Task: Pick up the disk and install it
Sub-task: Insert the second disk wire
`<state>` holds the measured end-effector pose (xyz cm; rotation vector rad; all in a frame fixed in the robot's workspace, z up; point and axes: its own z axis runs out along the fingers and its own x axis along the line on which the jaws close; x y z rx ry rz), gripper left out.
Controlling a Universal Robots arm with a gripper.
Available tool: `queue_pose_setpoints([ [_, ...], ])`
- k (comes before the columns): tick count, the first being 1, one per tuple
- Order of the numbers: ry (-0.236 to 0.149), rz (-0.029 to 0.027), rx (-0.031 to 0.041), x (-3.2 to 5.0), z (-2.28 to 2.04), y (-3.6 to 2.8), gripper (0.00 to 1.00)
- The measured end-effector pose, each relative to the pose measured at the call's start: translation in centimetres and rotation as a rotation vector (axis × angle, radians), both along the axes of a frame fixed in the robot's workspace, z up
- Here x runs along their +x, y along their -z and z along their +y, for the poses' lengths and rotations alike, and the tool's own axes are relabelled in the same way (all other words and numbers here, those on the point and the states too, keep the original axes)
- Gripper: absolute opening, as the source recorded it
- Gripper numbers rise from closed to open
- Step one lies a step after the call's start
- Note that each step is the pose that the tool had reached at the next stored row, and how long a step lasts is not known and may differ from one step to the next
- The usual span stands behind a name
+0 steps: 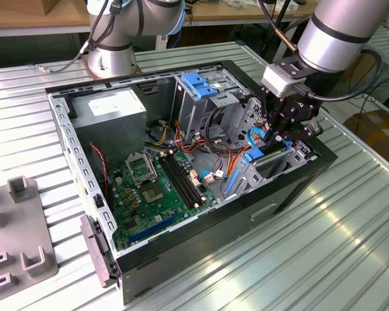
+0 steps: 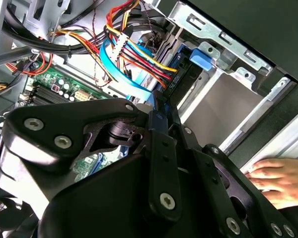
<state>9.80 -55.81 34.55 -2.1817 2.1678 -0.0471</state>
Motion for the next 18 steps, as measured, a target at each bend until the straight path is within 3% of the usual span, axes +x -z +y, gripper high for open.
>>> queue_pose_setpoints([
  [8, 0.000, 0.0000, 0.0006, 0.00, 0.00, 0.04, 0.16],
  [18, 0.000, 0.0000, 0.0029, 0.00, -0.15, 0.53, 0.16],
])
